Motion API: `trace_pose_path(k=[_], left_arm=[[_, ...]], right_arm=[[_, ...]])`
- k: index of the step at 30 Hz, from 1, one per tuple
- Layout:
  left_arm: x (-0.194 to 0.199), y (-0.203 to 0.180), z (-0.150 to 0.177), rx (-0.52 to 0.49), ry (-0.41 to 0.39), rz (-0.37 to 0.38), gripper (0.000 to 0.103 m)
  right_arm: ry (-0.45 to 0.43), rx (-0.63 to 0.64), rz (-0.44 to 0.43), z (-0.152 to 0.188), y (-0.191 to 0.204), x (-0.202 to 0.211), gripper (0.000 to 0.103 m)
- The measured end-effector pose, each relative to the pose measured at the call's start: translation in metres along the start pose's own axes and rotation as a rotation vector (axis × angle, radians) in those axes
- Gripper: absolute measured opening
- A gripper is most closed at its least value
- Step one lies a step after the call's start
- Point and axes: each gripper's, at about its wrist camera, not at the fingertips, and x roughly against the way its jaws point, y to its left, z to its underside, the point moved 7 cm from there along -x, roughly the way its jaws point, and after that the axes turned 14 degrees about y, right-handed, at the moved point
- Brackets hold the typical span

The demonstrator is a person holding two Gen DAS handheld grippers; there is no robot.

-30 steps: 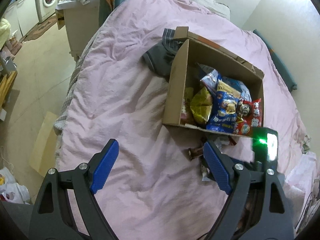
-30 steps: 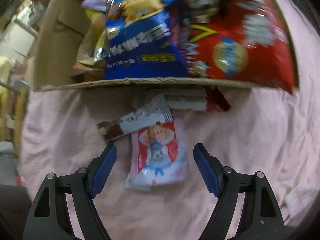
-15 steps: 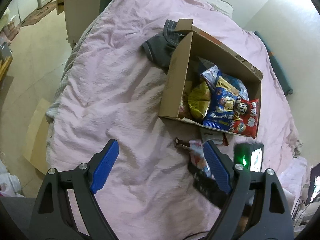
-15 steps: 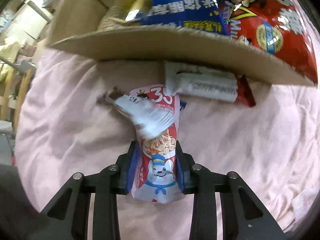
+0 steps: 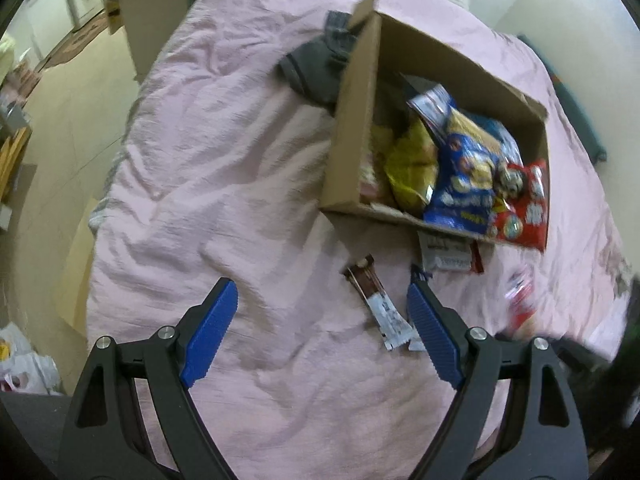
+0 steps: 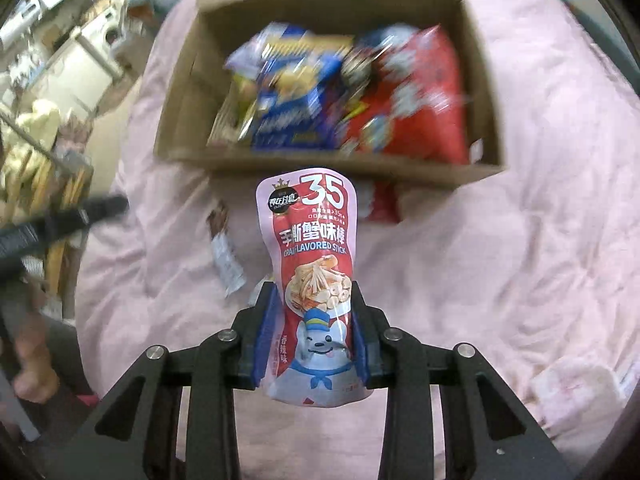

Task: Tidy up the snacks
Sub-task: 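Grasp the brown wrapped bar with the left tool while the right tool lifts the crab-stick bag, then carry the crab-stick bag and brown bar into the box and open both tools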

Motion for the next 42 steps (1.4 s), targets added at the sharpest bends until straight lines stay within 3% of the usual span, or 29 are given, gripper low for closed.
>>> trace_pose_path(k=[3,6,11,14,18,23,25,26,27,34,42], left_arm=[[-0.014,0.0,0.005,-0.012,0.034,0.003,0.081],[-0.02,0.005,0.001,0.031,0.036,0.023,0.062],[-0.029,-0.001,0.0,0.155,0.041,0.072,0.062],[-0.044,-0.012,0.002,0.188,0.059,0.063,0.061],[-0.067,-0.029,0.008,0.191,0.098,0.043,0.047],[-0.09,-0.041,0.007,0.181,0.116,-0.003,0.036],[-0.098,-0.043,0.007,0.183,0.132,-0.017,0.026],[-0.102,-0.044,0.009,0.177,0.144,-0.026,0.016],[-0.106,-0.047,0.011,0.157,0.16,-0.034,0.014],[-0.101,-0.058,0.02,0.072,0.152,-0.085,0.013],[-0.05,-0.06,0.027,-0.034,0.07,-0.103,0.013]], right_arm=[[-0.067,-0.03,-0.022,-0.001,-0.016,0.009,0.035],[-0.068,-0.1,-0.052,-0.003,-0.036,0.005,0.035],[-0.088,-0.153,-0.157,-0.012,-0.044,0.007,0.035],[-0.102,-0.179,-0.204,-0.013,-0.043,0.009,0.035],[-0.104,-0.194,-0.239,-0.012,-0.042,0.01,0.035],[-0.106,-0.192,-0.28,-0.018,-0.042,0.013,0.035],[-0.115,-0.192,-0.299,-0.019,-0.042,0.016,0.035],[-0.12,-0.192,-0.309,-0.02,-0.041,0.018,0.035],[-0.122,-0.192,-0.315,-0.021,-0.041,0.019,0.035],[-0.116,-0.18,-0.336,-0.022,-0.038,0.02,0.035],[-0.112,-0.179,-0.319,-0.018,-0.037,0.021,0.035]])
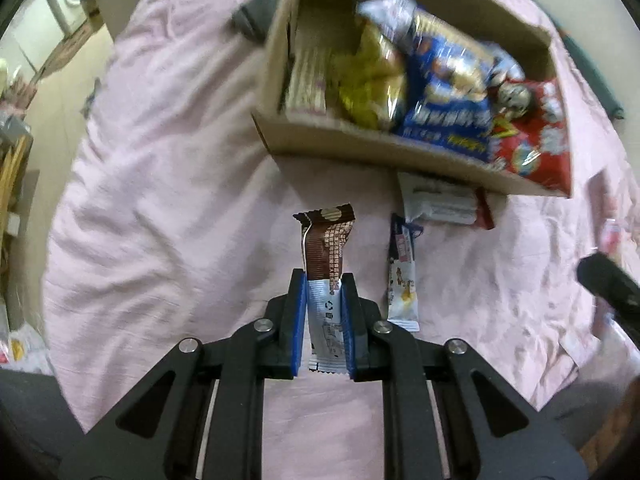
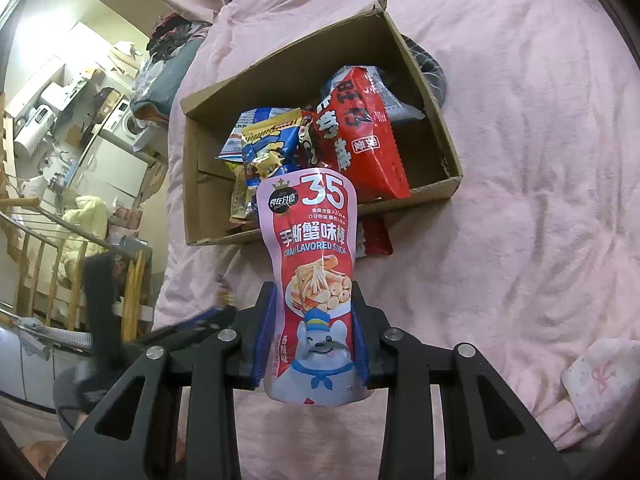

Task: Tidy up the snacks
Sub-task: 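Carry the crab-stick bag and brown bar into the box and open both tools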

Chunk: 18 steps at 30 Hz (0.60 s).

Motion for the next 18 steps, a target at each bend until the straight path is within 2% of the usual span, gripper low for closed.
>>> trace_pose_path(k=[3,5,10,17,18], left_arm=[[0.027,0.001,-0.004,-0.03,-0.06,-0.014,0.013],[0.043,0.004,-0.019,-0.047,-0.095,-0.012,0.013],[0.081,0.01,-0.053,-0.071,-0.176,-0.009,0.013],[0.097,0.009,-0.095,-0.079,-0.204,-0.014,0.013],[0.096,0.006,-0.1,-0.087,-0.205,-0.02,0.013]], right_arm=[[0.006,-0.007,-0.016,-0.002,0.001,-0.002,0.035],[0.011,-0.016,-0.014,-0.007,0.003,-0.004,0.035],[-0.046,0.022,0.001,-0.027,0.016,0.005,0.035],[-0.133,0.01,0.031,-0.085,0.013,0.012,0.035],[-0.16,0.015,0.063,-0.098,0.008,0.016,0.035]])
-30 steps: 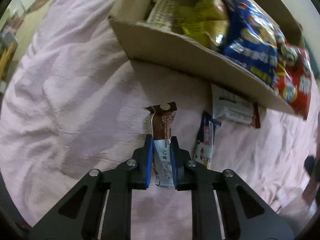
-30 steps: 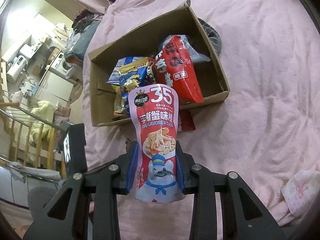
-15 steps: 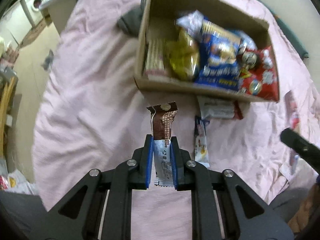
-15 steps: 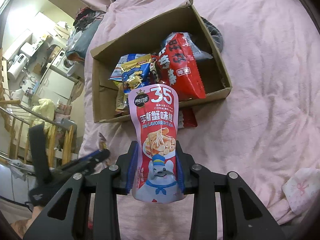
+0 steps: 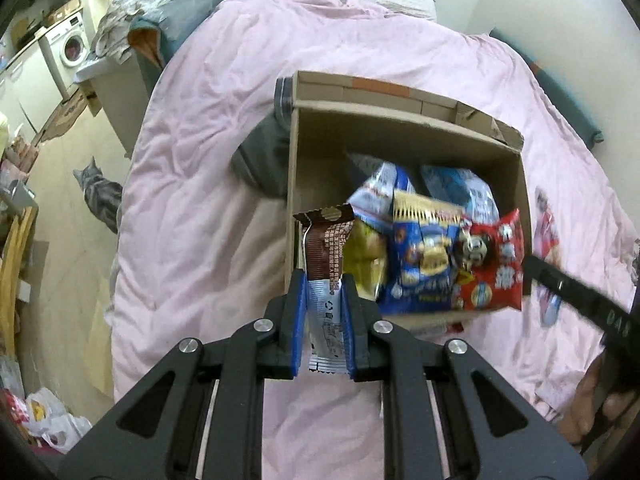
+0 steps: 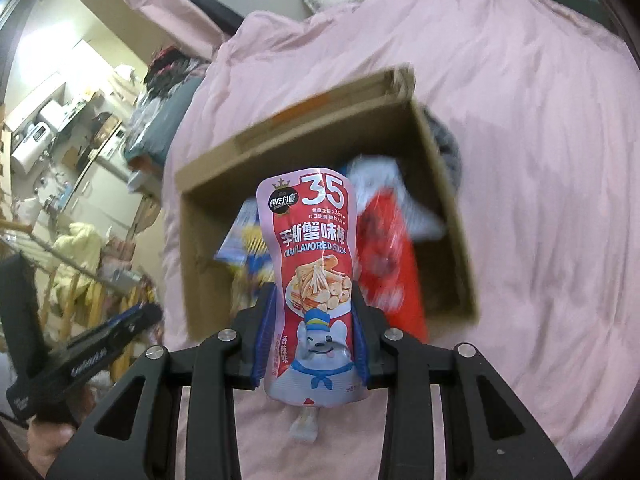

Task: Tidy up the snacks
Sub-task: 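Carry the crab-stick bag and brown bar into the box and open both tools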

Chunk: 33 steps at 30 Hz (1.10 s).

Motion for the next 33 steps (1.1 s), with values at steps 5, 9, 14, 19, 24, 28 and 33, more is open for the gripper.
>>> trace_pose_path(k=[5,9,14,19,24,28,33], left_arm=[[-0.017,-0.007,-0.018,-0.027,0.004,-0.016,0.013],[-0.033,-0.013,-0.029,-0.038,0.027,-0.026,0.013],[-0.049,-0.017,-0.035,-0.049,0.053,-0.045,0.013],[-0.05,-0.026,-0.037,-0.099,0.029,-0.08,0.013],[-0.056,-0.025,-0.037,-0.085,0.047,-0.082,0.013],[-0.059,-0.025,-0.036,-0.091,0.041,-0.096,0.013],[-0.058,-0.026,-0.036,-0.098,0.03,-0.112,0.014]], right_arm=[[0.006,-0.039,0.024,-0.036,-0.029,-0.007,0.035],[0.065,-0.012,0.097,-0.044,-0.039,-0.026,0.036],[0.059,-0.012,0.089,-0.049,-0.038,-0.031,0.041],[0.048,-0.027,0.094,-0.051,-0.04,-0.032,0.046],[0.051,0.004,0.106,-0.051,-0.034,-0.034,0.052],[0.015,0.023,0.105,-0.054,-0.028,-0.028,0.054],[-0.027,0.022,0.064,-0.057,-0.024,-0.018,0.068]])
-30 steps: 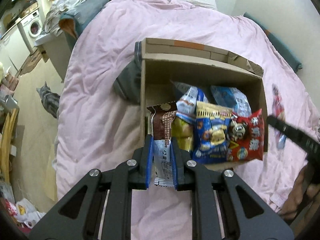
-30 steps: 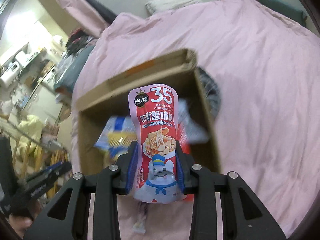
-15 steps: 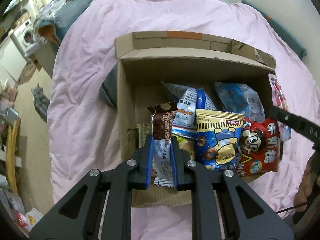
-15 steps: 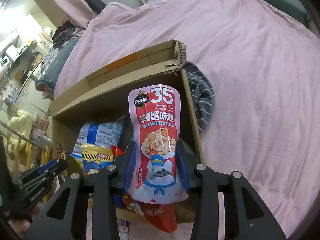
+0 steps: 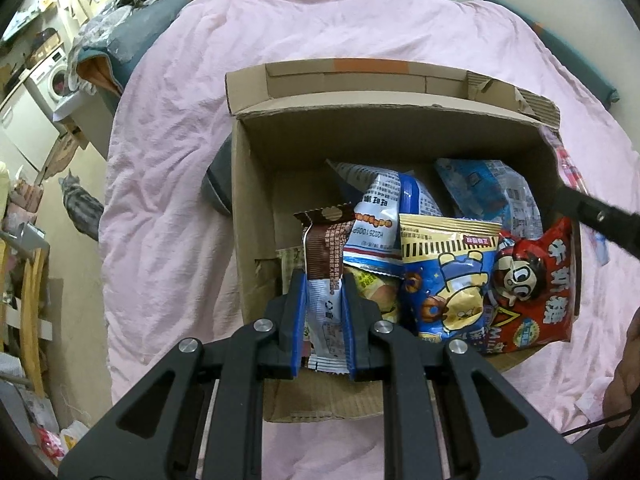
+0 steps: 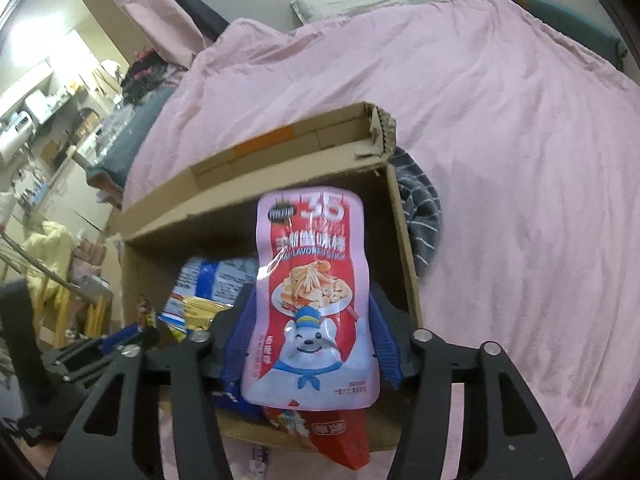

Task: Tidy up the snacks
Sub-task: 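Carry the crab-stick bag and brown bar into the box and open both tools, then withdraw both open tools from the box toward the bars on the bedspread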

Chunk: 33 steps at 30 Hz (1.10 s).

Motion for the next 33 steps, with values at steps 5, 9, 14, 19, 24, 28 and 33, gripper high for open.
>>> trace_pose_path(k=[5,9,14,19,24,28,33], left_arm=[[0.005,0.0,-0.001,0.004,-0.007,-0.002,0.014],[0.009,0.0,0.001,0.012,-0.005,0.028,0.046],[0.013,0.002,0.003,0.037,-0.008,0.007,0.073],[0.018,0.007,0.003,0.051,-0.005,-0.009,0.073],[0.028,0.007,0.005,0.034,-0.041,-0.019,0.073],[0.034,0.006,0.009,0.037,-0.046,0.005,0.073],[0.05,0.007,0.014,0.024,-0.094,-0.017,0.073]], right_arm=[[-0.061,-0.019,-0.013,-0.004,-0.001,0.013,0.083],[-0.046,-0.034,-0.02,-0.004,-0.004,0.011,0.083],[-0.059,-0.01,-0.013,-0.003,0.001,0.014,0.083],[-0.08,-0.004,-0.014,0.0,0.003,0.022,0.083],[-0.074,-0.016,-0.016,0.003,0.001,0.022,0.083],[-0.066,-0.019,-0.009,0.007,0.001,0.022,0.083],[-0.067,-0.026,-0.036,0.016,0.005,0.025,0.083]])
